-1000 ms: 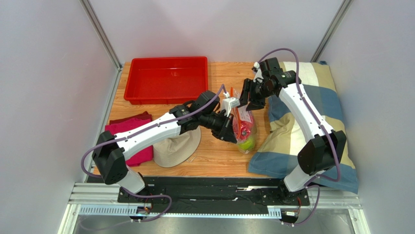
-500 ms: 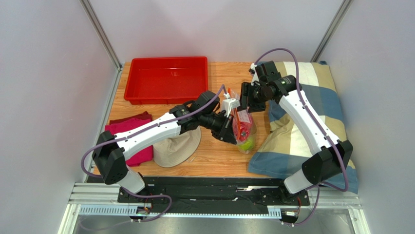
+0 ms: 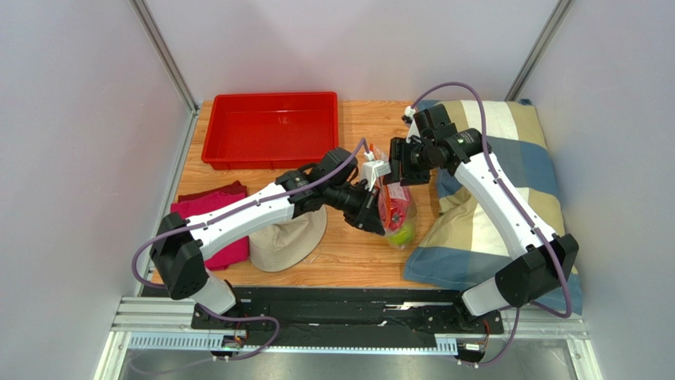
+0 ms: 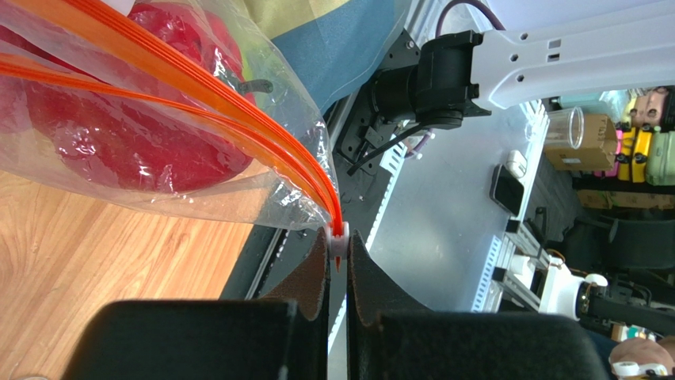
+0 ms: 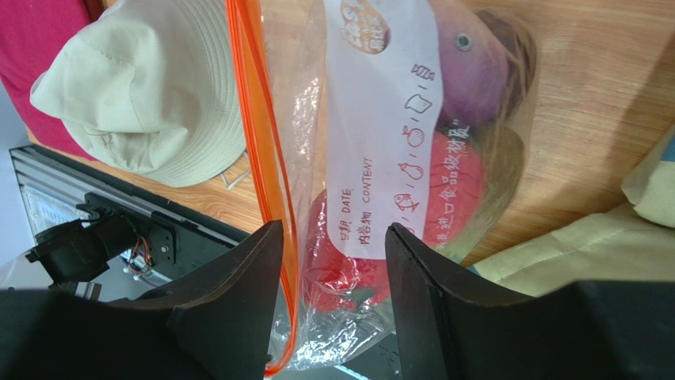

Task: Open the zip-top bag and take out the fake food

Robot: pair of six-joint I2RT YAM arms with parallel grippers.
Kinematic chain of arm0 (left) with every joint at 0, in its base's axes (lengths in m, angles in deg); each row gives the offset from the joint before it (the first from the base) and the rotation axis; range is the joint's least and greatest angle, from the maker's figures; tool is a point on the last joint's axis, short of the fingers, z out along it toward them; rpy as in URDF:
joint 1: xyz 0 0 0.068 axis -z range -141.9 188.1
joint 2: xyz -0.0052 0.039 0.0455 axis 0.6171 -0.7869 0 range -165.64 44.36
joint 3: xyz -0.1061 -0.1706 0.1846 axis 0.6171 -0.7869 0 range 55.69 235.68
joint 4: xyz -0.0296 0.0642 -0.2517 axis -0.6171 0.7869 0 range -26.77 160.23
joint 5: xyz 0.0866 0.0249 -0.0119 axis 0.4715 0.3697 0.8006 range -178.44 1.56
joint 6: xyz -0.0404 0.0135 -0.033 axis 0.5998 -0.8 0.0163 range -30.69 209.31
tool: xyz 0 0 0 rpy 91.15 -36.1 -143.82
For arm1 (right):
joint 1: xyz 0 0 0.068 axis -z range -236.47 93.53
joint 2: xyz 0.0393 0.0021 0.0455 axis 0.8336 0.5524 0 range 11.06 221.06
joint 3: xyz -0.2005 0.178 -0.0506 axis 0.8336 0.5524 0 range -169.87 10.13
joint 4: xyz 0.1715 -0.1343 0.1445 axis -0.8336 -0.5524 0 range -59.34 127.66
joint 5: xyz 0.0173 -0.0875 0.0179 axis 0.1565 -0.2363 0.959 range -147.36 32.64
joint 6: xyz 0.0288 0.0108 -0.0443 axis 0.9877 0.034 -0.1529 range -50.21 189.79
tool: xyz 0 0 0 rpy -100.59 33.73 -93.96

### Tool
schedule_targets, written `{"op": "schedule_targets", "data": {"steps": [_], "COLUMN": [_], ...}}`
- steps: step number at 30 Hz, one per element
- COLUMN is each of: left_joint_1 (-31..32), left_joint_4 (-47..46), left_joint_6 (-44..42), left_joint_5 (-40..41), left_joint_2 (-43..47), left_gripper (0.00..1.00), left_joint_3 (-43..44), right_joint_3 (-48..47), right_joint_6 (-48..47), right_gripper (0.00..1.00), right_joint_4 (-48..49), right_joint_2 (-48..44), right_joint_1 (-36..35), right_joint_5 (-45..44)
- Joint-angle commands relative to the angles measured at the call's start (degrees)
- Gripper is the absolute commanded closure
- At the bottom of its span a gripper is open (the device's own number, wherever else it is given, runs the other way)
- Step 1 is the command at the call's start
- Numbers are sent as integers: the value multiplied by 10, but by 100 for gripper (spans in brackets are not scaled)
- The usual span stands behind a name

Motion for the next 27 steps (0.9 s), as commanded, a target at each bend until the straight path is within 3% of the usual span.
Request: {"op": "schedule_targets", "data": {"steps": [1, 6, 7, 9, 10, 11, 12, 13, 14, 15, 19, 23, 27], "left_joint_1": [4, 5, 5, 4, 4, 4, 4, 1, -3, -7, -35, -41, -41], "left_joint_4": [-9, -10, -11, -12, -17, -13, -5, 10, 22, 37, 158, 175, 214], "left_joint_6": [-2, -2, -1, 0, 3, 4, 6, 7, 10, 14, 39, 47, 39], "left_joint_5": [-9, -9, -7, 8, 14, 48, 67, 80, 99, 109, 174, 239, 263], "left_joint_2": [-1, -1, 0, 12, 20, 30, 34, 35, 27, 20, -38, -82, -109], "left_gripper": [100, 100, 100, 97, 91, 80, 62, 53, 32, 27, 30, 31, 45], "left_joint_3": [26, 27, 28, 27, 25, 28, 35, 42, 65, 79, 160, 208, 243], "right_joint_3": [9, 30, 35, 38, 37, 35, 35, 35, 35, 34, 29, 28, 26], "right_joint_6": [-1, -1, -2, -4, -3, 0, 3, 8, 14, 17, 26, 32, 34], "right_gripper": [46, 52, 56, 76, 85, 100, 100, 100, 100, 100, 100, 100, 100], "right_joint_4": [48, 50, 52, 51, 53, 53, 52, 54, 53, 52, 45, 43, 40], "right_joint_2": [-2, 8, 9, 11, 10, 10, 8, 2, -2, -5, -22, -30, -31], "right_joint_1": [-11, -11, -11, -11, -11, -11, -12, -12, -14, -14, -14, -14, -14], "right_joint_5": [27, 34, 37, 48, 55, 63, 75, 77, 77, 77, 76, 77, 75]}}
